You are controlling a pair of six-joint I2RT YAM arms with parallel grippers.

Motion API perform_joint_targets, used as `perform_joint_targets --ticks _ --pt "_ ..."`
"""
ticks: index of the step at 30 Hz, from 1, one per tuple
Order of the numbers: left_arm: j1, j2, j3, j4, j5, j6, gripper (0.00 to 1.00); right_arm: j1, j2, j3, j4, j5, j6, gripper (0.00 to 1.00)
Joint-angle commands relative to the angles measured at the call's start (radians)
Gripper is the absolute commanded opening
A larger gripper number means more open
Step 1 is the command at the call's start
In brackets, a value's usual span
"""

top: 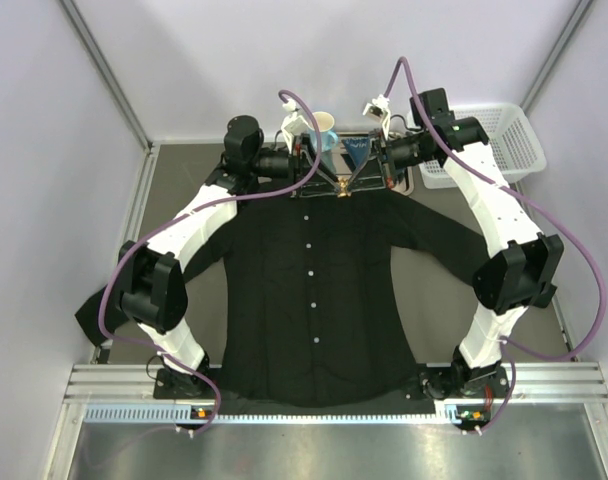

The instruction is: Pin the brooch onto the clothing

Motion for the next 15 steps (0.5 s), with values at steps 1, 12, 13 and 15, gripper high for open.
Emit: perform_joint_targets --ticks 1,12,13,15 --pt "-0.008 -0.044 -0.008 0.059 0.019 -0.005 0.44 0.014 0.01 0.002 0.03 -0.034 0.011 0.0" --pt "-0.008 -0.05 -0.025 0.059 0.012 0.001 0.27 0.016 0.01 0.0 0.035 -0.036 0.016 0.0" --pt "-0.008 -0.05 -0.027 0.059 0.006 0.001 0.27 0.015 0.01 0.0 0.036 -0.036 0.019 0.0" --pt "-0.008 -0.05 -0.031 0.074 0.0 -0.007 0.27 0.014 0.014 -0.001 0.04 -0.039 0.028 0.0"
